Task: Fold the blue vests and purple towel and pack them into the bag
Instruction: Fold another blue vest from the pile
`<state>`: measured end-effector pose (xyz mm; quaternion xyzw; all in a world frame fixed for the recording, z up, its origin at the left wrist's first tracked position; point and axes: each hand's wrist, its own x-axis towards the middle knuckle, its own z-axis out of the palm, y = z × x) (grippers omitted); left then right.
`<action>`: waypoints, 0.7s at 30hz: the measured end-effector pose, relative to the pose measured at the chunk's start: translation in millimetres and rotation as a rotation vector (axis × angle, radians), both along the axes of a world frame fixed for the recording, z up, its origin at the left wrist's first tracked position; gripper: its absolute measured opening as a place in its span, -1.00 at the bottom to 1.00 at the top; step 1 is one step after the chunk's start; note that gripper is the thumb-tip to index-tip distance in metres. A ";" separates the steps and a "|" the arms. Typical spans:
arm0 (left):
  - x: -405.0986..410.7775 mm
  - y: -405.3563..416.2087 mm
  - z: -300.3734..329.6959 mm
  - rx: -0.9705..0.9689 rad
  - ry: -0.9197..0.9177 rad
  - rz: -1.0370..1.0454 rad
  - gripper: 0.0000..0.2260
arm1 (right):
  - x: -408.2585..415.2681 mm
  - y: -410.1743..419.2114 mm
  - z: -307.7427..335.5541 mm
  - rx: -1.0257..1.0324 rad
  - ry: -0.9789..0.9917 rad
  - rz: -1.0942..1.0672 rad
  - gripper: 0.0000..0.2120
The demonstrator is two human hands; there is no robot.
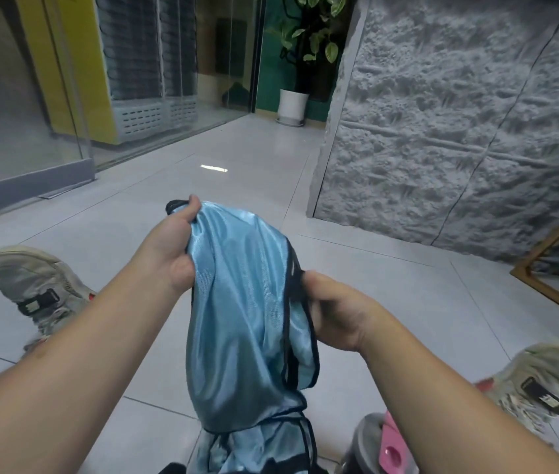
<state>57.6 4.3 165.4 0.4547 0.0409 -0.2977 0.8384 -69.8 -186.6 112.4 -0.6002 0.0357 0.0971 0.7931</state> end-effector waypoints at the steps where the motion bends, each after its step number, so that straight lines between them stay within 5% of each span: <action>1: 1.5 2.4 -2.1 0.005 0.005 0.009 -0.55 | 0.7 0.1 3.4 -0.074 -0.006 0.019 -0.17; 8: 6.4 14.1 -13.9 -0.082 0.063 0.029 -0.57 | -1.0 12.7 22.2 -0.247 0.007 -0.063 -0.50; 11: -0.5 18.8 -22.0 -0.159 0.008 -0.041 -0.47 | -3.2 17.5 24.3 -0.080 0.024 -0.244 -0.68; 16: -11.5 35.0 -41.6 0.042 -0.203 -0.474 -0.38 | 0.6 12.7 15.0 0.150 0.064 -0.405 -0.57; 21: -10.4 30.0 -43.4 0.330 -0.313 -0.394 -0.67 | 1.1 12.4 19.4 -0.011 0.144 -0.559 -0.42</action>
